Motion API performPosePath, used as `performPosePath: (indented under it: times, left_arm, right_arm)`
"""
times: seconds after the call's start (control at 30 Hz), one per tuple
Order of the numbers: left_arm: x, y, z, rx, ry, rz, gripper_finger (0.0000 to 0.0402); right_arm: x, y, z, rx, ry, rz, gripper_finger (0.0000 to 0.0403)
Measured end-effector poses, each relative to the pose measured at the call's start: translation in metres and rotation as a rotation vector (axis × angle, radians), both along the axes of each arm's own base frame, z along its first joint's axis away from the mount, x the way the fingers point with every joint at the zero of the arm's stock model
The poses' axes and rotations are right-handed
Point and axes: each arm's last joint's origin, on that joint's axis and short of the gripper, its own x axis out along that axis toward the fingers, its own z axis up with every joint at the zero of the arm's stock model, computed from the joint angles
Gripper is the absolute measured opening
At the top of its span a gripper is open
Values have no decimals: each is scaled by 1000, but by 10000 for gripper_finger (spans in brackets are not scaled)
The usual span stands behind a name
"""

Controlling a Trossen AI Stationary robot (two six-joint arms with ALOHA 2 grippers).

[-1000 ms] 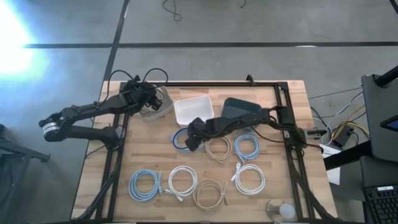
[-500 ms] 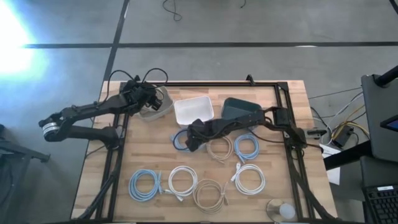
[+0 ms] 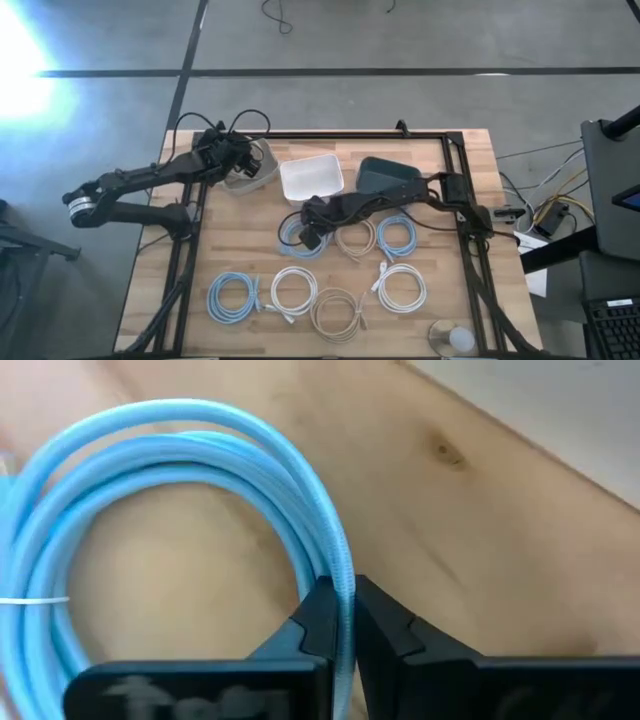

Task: Sort HDMI cables
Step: Put the top left light blue HDMI cable into the blue bin

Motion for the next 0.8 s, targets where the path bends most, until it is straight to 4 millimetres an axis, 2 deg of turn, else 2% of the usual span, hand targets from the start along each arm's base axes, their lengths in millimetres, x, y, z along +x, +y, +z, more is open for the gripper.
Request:
performPosePath:
  times: [0.17,0.37,0.53,0.7,0.8]
  left_arm:
    - [0,0,0,0,-1,1,206]
    - [0,0,0,0,0,2,206]
    - [0,0,0,-1,-1,3,206]
    - [0,0,0,-3,-10,9,206]
    - [0,0,0,-7,-21,12,206]
  right_arm:
    - [-5,9,31,-36,-57,84,15]
    - [-24,20,77,-164,-72,115,14]
    - [-56,23,117,-367,-20,58,14]
    - [-94,14,148,-549,65,-105,14]
    - [-114,9,158,-649,97,-207,13]
